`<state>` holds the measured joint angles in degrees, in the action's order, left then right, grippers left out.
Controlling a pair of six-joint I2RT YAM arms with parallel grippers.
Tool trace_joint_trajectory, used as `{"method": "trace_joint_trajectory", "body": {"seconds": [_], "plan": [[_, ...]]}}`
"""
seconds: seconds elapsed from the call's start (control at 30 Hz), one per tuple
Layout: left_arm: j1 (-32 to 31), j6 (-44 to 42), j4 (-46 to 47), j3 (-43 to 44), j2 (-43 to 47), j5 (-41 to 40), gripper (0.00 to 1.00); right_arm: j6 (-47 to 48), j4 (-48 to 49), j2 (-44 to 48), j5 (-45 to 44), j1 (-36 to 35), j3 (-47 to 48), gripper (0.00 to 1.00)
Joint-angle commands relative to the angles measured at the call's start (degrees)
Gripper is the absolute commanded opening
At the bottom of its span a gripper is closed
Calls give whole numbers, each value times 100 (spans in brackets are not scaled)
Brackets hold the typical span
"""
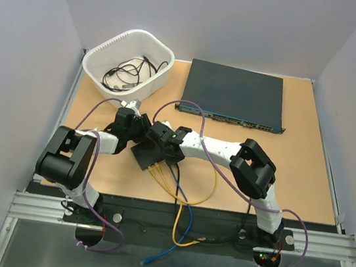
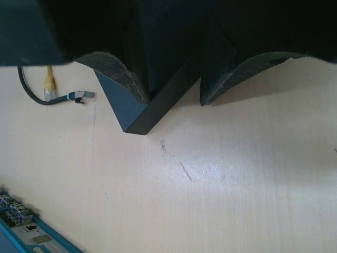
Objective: Insert the plug into the switch port
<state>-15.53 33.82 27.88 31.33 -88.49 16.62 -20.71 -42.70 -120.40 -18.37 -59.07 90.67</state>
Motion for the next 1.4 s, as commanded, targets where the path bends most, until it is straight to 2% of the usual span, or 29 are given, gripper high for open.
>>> {"method": "trace_joint_trajectory", "body": {"seconds": [0.0,0.27,0.37,0.67,0.97,1.27,1.37], "plan": [[41,-130,244,136,-116,227,53,356,86,-89,-395,80,153,0],[32,-130,315,84,-266,368,52,814,1042,376,-387,97,-505,0],[32,-139,315,66,-266,447,47,1138,1534,605,-273,115,-883,0],[-12,-104,306,-285,191,605,44,1816,2599,1106,-35,167,-1570,0],[-231,-25,341,-918,727,649,42,2070,2995,1176,185,229,-1719,1],[-240,-130,359,-848,895,684,41,2651,3233,1466,352,220,-2071,1],[-240,-192,429,-787,956,641,49,2783,3268,1537,334,220,-2185,0]]}}
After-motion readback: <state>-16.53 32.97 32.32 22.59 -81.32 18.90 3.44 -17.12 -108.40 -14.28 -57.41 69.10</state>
